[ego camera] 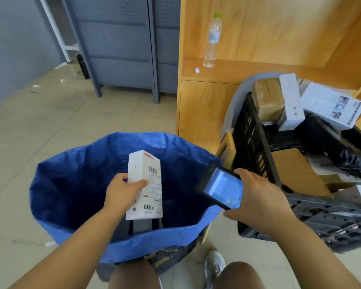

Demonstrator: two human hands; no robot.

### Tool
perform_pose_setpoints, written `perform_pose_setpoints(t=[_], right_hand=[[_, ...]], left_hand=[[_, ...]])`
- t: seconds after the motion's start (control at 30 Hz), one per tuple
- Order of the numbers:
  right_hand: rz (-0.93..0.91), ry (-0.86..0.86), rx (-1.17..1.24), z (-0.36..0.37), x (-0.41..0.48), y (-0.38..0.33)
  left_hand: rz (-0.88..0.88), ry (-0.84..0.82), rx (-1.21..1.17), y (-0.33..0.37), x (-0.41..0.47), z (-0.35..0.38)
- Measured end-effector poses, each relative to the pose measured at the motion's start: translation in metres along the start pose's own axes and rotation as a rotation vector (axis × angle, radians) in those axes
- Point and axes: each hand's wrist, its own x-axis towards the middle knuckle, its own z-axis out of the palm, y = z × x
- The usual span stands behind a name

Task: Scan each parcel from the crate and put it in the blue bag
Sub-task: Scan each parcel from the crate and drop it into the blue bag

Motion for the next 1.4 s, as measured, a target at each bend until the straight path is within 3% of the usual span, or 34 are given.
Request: perform_pose_setpoints(t=[0.13, 0.43, 0.63, 0.8, 1.03, 1.2, 1.4], right_hand=[[0.024, -0.064, -0.039, 0.023, 0.04, -0.009], [-0.021, -0.249, -0.208, 0.08, 0.13, -0.027], [-0.088, -0.399, -0.291, 0.111, 0.168, -0.032], [-0.103, -0.487, -0.332, 0.128, 0.184, -0.023], [-0.095, -0.511, -0.339, 0.145, 0.193, -0.01], [-0.098, -0.517, -0.338, 0.149, 0.191, -0.007], [-0.092, -0.508, -0.31, 0.135, 0.184, -0.012]], left_hand=[[-0.095, 0.003, 0.217, -0.022, 0.048, 0.002], [-0.31, -0.186, 0.719, -0.084, 0.136, 0.046], [-0.434, -0.294, 0.677, -0.136, 0.17, 0.09], [-0.56, -0.343, 0.497, -0.176, 0.189, 0.133], [-0.511, -0.399, 0.552, -0.204, 0.215, 0.177], [-0.586, -0.493, 0.673, -0.203, 0.218, 0.184], [-0.393, -0.518, 0.759, -0.188, 0.201, 0.166]])
